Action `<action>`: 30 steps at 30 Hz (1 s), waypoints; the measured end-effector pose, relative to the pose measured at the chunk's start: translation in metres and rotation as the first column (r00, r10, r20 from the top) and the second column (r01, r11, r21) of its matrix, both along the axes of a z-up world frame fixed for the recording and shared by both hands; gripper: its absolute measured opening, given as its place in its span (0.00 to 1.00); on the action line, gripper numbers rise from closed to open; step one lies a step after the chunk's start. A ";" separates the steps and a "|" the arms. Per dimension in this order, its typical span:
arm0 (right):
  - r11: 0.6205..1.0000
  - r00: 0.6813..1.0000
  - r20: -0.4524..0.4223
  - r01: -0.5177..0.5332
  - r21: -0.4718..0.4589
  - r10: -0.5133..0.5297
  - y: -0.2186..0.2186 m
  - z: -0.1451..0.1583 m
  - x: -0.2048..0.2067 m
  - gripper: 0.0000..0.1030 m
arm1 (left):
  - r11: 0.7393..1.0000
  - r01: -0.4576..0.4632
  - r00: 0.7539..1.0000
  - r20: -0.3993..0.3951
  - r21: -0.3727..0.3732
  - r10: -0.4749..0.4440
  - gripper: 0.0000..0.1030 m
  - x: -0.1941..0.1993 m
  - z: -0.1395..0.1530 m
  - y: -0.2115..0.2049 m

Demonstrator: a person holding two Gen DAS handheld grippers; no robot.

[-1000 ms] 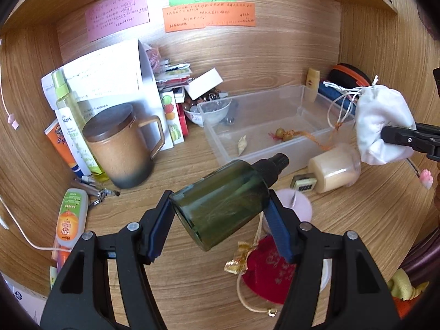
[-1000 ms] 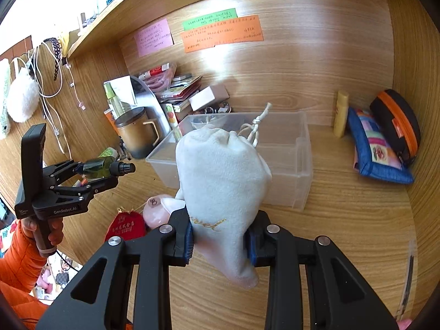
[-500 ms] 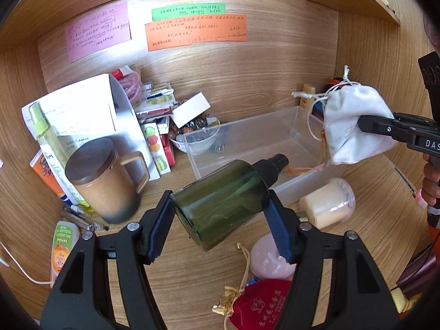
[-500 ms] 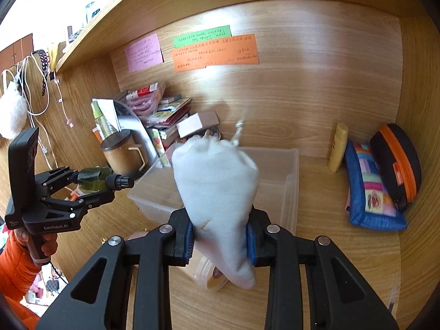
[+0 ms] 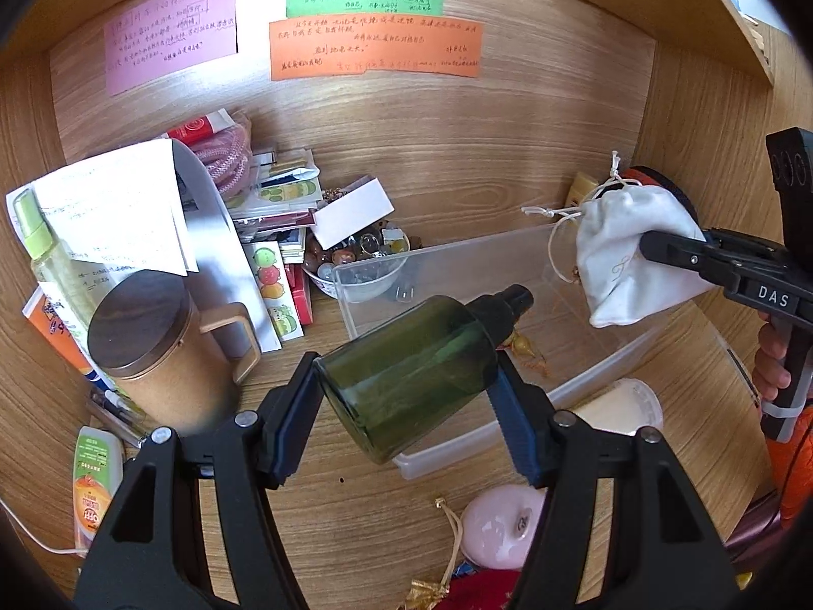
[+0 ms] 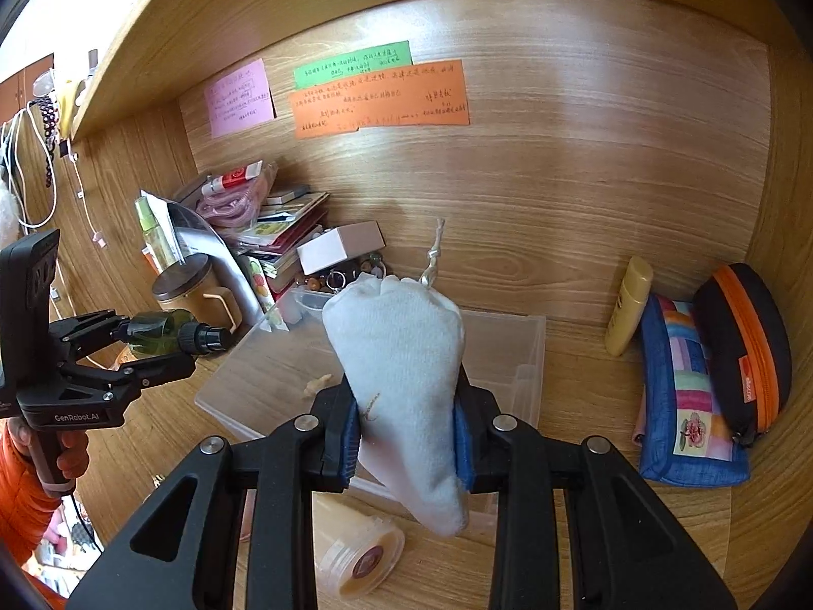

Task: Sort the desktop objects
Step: 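Carry the green bottle with left gripper while right gripper carries the white pouch, then lower the bottle into the box with left gripper while right gripper releases the pouch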

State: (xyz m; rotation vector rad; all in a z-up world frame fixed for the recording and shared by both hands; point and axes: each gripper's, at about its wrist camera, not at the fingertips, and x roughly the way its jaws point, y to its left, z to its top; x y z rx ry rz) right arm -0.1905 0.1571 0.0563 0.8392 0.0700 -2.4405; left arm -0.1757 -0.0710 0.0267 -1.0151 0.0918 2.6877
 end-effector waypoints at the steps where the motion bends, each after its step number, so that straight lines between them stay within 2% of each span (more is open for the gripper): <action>1: 1.000 1.000 0.004 -0.002 0.003 0.002 0.000 -0.002 -0.002 0.26 | 1.000 0.004 1.000 0.006 0.003 -0.004 0.63 -0.003 -0.001 0.001; 18: 0.996 0.993 0.117 -0.021 0.092 0.010 -0.010 -0.052 -0.039 0.26 | 0.999 0.038 0.995 0.089 -0.022 -0.036 0.63 -0.042 -0.030 0.017; 23: 0.988 0.993 0.119 -0.038 0.148 0.021 -0.019 -0.064 -0.040 0.26 | 0.998 0.042 0.995 0.091 -0.036 -0.039 0.65 -0.046 -0.034 0.022; 30: 0.982 0.995 0.096 -0.036 0.188 0.018 -0.027 -0.062 -0.036 0.26 | 0.998 0.049 0.996 0.083 -0.050 -0.045 0.67 -0.046 -0.034 0.026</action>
